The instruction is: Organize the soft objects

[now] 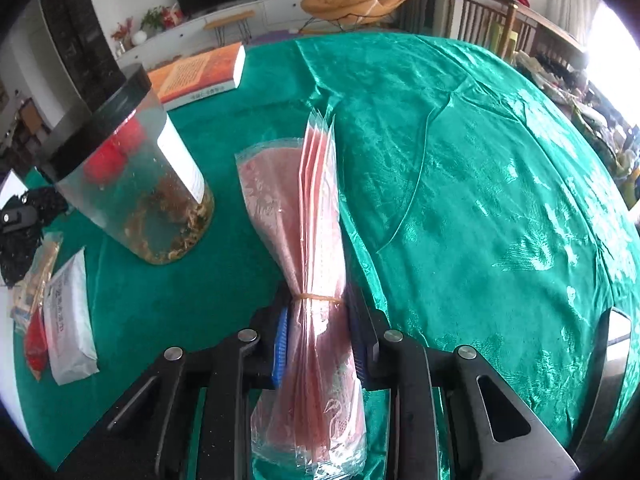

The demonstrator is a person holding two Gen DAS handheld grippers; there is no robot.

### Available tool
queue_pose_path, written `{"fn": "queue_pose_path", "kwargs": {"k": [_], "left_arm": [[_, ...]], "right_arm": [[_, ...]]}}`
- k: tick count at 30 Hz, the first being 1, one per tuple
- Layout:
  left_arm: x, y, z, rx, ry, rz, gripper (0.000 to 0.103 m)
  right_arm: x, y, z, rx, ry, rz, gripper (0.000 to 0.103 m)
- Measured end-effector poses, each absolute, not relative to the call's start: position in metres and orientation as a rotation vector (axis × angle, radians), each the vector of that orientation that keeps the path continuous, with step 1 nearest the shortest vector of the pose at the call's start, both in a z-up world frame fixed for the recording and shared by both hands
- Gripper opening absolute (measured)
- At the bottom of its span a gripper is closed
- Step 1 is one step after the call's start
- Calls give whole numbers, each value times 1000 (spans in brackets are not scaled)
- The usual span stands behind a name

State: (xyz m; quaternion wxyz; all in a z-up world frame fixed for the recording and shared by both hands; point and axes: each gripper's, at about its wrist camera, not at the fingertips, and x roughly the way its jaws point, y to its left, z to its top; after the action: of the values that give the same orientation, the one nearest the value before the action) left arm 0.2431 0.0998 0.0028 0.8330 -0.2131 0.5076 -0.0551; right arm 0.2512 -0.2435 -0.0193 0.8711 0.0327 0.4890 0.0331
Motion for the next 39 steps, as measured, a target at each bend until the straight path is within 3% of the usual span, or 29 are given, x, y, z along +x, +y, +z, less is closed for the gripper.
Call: {"fn": "queue_pose_path", "kwargs": {"k": [6,11,22,24,25,26,27,29,34,39], "left_arm": [[178,153,66,-482,956,-146,37],[105,219,101,-445,880,-35,37],[-68,368,80,-393,884,435,38],[-86,382,69,-390,880,524,46],[-94,387,62,-398,866,559,67],[-101,391,57,-410,845,591,94],[-107,393,54,-422,814,625,102],[-109,393,47,-412,799,657,103],[-85,353,48,-400,772,496,103],[-45,254,58,-313,730,239,103]], "right_arm": [[225,-239,54,123,854,105,28],[196,-175,106,111,814,300,28],[86,86,153,86,887,990,28],[71,130,146,96,931,1082,29],[64,150,141,98,944,1125,31],[57,167,133,101,963,1179,38],[52,182,124,92,1005,1216,57],[47,192,104,68,1076,1224,71],[53,139,77,-76,924,985,72],[72,31,33,-150,816,612,76]]}}
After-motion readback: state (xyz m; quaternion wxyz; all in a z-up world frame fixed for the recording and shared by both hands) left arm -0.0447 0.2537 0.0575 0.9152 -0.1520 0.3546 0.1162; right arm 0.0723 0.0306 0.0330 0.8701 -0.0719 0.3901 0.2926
